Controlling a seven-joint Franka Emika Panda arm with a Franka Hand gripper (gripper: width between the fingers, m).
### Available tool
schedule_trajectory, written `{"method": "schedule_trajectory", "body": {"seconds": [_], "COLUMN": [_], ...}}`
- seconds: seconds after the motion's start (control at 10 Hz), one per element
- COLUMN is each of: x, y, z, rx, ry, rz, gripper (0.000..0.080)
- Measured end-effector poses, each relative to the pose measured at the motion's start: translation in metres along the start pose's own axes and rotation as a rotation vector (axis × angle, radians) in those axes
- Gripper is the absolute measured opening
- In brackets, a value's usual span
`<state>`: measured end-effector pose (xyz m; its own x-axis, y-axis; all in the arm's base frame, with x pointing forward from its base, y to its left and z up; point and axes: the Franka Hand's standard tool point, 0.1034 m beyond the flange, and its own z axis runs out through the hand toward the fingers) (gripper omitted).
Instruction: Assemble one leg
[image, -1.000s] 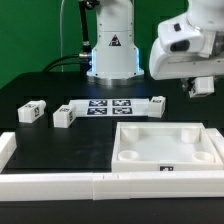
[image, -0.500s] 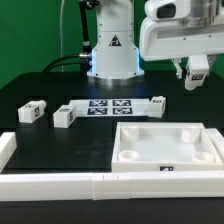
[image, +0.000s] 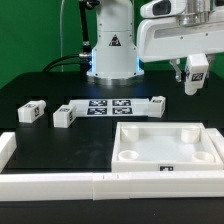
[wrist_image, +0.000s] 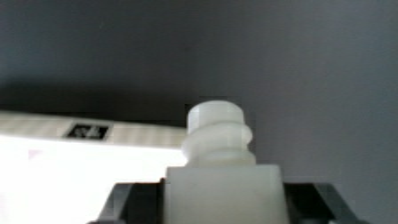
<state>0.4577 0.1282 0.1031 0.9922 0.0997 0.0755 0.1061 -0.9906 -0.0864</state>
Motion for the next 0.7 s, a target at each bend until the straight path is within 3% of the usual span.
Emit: {"method": "schedule_trajectory", "body": {"seconds": [0.1, 0.3, 0.4, 0.7], "x": [0.018, 0.054, 0.065, 0.067], "y": [0.005, 0.013, 0.011, 0.012], "z": [0.003, 0.022, 0.025, 0.026], "rx": [0.003, 0.013, 0.016, 0.012], "ry": [0.013, 0.024, 0.032, 0.108], "rz": [-0.002, 0.017, 0.009, 0.009], "gripper": [0.0294, 0.0294, 0.0294, 0.0294]}}
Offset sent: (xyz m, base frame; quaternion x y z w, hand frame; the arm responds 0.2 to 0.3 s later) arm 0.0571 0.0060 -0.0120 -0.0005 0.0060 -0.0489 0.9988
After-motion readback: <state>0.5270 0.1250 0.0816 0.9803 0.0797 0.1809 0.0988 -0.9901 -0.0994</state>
